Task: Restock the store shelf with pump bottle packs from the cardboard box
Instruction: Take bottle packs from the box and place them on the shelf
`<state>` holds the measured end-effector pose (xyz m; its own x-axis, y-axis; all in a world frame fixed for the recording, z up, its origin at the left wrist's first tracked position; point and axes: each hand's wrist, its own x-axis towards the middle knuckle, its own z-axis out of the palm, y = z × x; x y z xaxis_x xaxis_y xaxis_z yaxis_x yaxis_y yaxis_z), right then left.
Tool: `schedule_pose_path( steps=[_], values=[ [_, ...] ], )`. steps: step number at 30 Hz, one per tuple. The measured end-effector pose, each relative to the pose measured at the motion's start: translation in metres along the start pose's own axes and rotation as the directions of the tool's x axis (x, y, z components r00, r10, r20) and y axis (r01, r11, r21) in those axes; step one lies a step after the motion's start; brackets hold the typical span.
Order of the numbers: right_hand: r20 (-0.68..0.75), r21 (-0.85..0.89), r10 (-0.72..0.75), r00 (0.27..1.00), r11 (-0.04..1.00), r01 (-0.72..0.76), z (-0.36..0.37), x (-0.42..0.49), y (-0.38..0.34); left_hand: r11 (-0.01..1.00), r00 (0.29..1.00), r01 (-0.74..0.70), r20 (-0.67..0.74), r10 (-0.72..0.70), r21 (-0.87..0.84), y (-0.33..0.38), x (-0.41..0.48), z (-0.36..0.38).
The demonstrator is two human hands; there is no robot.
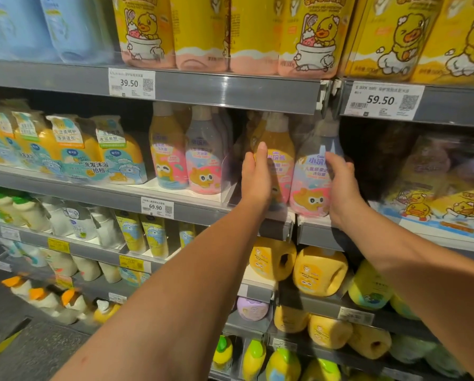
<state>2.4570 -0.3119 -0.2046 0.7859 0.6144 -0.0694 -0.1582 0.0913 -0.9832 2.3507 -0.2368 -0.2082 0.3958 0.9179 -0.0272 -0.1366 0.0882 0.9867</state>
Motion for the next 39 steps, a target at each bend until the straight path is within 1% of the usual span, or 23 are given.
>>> schedule_pose_path(
  steps=[3, 6, 10, 12, 19, 23, 26, 28, 30, 31, 32, 33, 35, 37, 39],
  values=[
    [-0.046, -0.006, -0.016, 0.999, 1.000, 0.016, 0.007, -0.002, 0.003, 1.000, 1.000, -0.004, -0.016, 0.004, 0.004, -0.004, -0.001, 0.004],
    [-0.075, -0.012, -0.016, 0.997, 1.000, 0.016, 0.015, 0.000, 0.002, 0.999, 1.000, 0.021, -0.015, -0.021, -0.027, -0.002, 0.004, 0.005],
    [-0.017, 0.021, 0.022, 1.000, 1.000, -0.022, 0.025, 0.002, 0.006, 0.998, 0.995, -0.006, -0.097, 0.000, -0.056, -0.002, 0.015, -0.001],
    [-0.006, 0.002, 0.018, 1.000, 1.000, -0.018, 0.028, 0.002, 0.006, 0.998, 0.995, -0.012, -0.102, 0.007, -0.054, -0.005, 0.018, -0.003],
    [-0.002, -0.008, 0.032, 0.999, 0.999, -0.032, 0.028, 0.007, 0.006, 0.999, 0.988, -0.044, -0.144, 0.047, 0.026, -0.010, 0.027, 0.003],
    [-0.005, -0.017, 0.029, 1.000, 0.999, -0.029, 0.025, 0.004, 0.005, 1.000, 0.996, -0.027, -0.085, 0.026, -0.010, -0.012, 0.027, -0.002],
    [-0.010, -0.085, 0.024, 1.000, 0.996, -0.025, 0.022, 0.000, 0.004, 1.000, 1.000, -0.005, -0.017, 0.005, 0.017, -0.007, 0.020, -0.010],
    [-0.034, -0.157, 0.037, 0.999, 0.987, -0.042, 0.023, -0.007, 0.002, 0.997, 0.999, -0.006, 0.032, 0.003, 0.080, -0.002, 0.014, -0.018],
    [-0.070, -0.272, 0.022, 0.997, 0.962, -0.040, 0.025, -0.019, 0.000, 0.972, 0.995, -0.058, 0.092, 0.038, 0.226, 0.003, 0.002, -0.027],
    [-0.082, -0.355, 0.010, 0.997, 0.934, -0.038, 0.024, -0.023, 0.001, 0.942, 0.987, -0.120, 0.140, 0.080, 0.312, 0.004, -0.004, -0.034],
    [-0.085, -0.446, -0.002, 0.996, 0.894, -0.036, 0.021, -0.025, 0.002, 0.887, 0.974, -0.187, 0.198, 0.111, 0.421, 0.006, -0.009, -0.040],
    [-0.079, -0.534, -0.017, 0.997, 0.845, -0.028, 0.019, -0.030, 0.002, 0.802, 0.962, -0.238, 0.248, 0.116, 0.548, 0.007, -0.014, -0.047],
    [-0.025, -0.691, -0.037, 0.999, 0.722, 0.010, 0.019, -0.051, -0.003, 0.558, 0.954, -0.284, 0.286, 0.087, 0.780, 0.010, -0.027, -0.062],
    [0.048, -0.843, -0.020, 0.999, 0.536, 0.051, 0.018, -0.076, -0.008, 0.339, 0.938, -0.342, 0.343, 0.058, 0.877, 0.015, -0.043, -0.078],
    [0.104, -0.955, 0.003, 0.995, 0.278, 0.099, 0.018, -0.101, -0.008, 0.169, 0.910, -0.412, 0.413, 0.030, 0.895, 0.022, -0.060, -0.092]
  ],
)
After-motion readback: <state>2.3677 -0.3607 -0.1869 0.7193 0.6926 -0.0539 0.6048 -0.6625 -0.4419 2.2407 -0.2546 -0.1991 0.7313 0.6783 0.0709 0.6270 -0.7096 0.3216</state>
